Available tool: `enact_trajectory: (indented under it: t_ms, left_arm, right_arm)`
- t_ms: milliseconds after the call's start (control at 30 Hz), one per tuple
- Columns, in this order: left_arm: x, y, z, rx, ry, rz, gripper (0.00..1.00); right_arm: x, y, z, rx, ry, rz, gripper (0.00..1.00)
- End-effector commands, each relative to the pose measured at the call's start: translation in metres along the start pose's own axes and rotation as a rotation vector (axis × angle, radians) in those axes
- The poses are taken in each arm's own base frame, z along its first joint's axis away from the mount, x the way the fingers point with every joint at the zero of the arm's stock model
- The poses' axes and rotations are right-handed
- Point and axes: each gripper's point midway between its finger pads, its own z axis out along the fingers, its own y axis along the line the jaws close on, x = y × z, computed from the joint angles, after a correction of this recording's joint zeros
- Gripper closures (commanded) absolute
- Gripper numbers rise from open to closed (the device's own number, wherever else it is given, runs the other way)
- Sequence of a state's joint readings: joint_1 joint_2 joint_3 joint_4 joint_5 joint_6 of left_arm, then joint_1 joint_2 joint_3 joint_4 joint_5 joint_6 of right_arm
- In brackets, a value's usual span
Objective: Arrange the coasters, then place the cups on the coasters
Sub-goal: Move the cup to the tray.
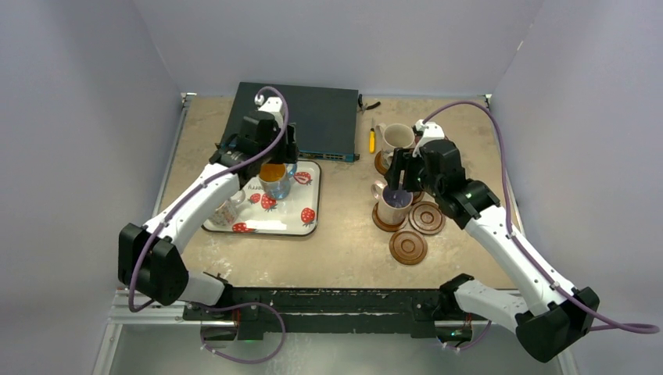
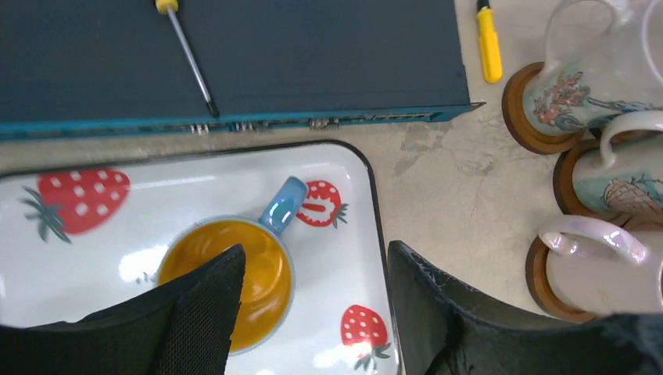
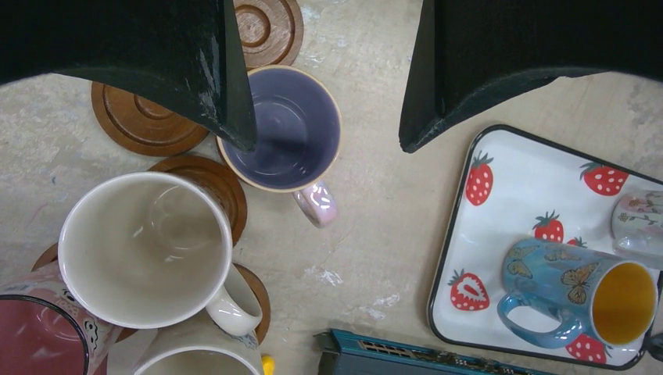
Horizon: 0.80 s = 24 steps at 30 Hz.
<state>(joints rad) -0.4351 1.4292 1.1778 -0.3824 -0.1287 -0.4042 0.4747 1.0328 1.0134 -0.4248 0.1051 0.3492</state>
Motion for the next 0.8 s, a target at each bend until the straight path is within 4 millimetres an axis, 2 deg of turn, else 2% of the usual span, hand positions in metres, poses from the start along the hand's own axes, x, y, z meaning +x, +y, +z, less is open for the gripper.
enact_trajectory:
  t_ms: [0,67,133,200,300,467,700,767]
  left_arm:
    - [-0.022,0.005,-0.010,0.095,-0.021,0.237,0.37]
    - [-0.015,0.008,-0.006,0.123,0.011,0.301,0.38]
    - [-0.011,0.021,-0.001,0.095,0.030,0.328,0.39]
    - [-0.010,0.039,0.007,0.091,0.038,0.304,0.39]
    - [-0.002,0.050,0.016,0.156,0.073,0.288,0.39]
    - [0.019,0.046,0.030,0.215,0.142,0.307,0.40]
    - [0.021,0.057,0.051,0.153,0.183,0.283,0.42]
    - [0.025,0.060,0.055,0.141,0.202,0.278,0.48]
  right_arm:
    - [-0.019,0.007,-0.003,-0.019,-0.037,0.006,0.30]
    - [-0.019,0.009,-0.001,-0.031,-0.034,0.012,0.30]
    - [-0.019,0.011,-0.001,-0.036,-0.030,0.017,0.30]
    - [-0.019,0.012,-0.001,-0.040,-0.026,0.017,0.30]
    - [-0.019,0.011,-0.002,-0.038,-0.023,0.014,0.30]
    - [-0.017,0.010,-0.002,-0.034,-0.024,0.010,0.30]
    - [-0.012,0.014,0.004,-0.060,-0.012,0.014,0.30]
    - [-0.011,0.014,0.005,-0.061,-0.007,0.015,0.30]
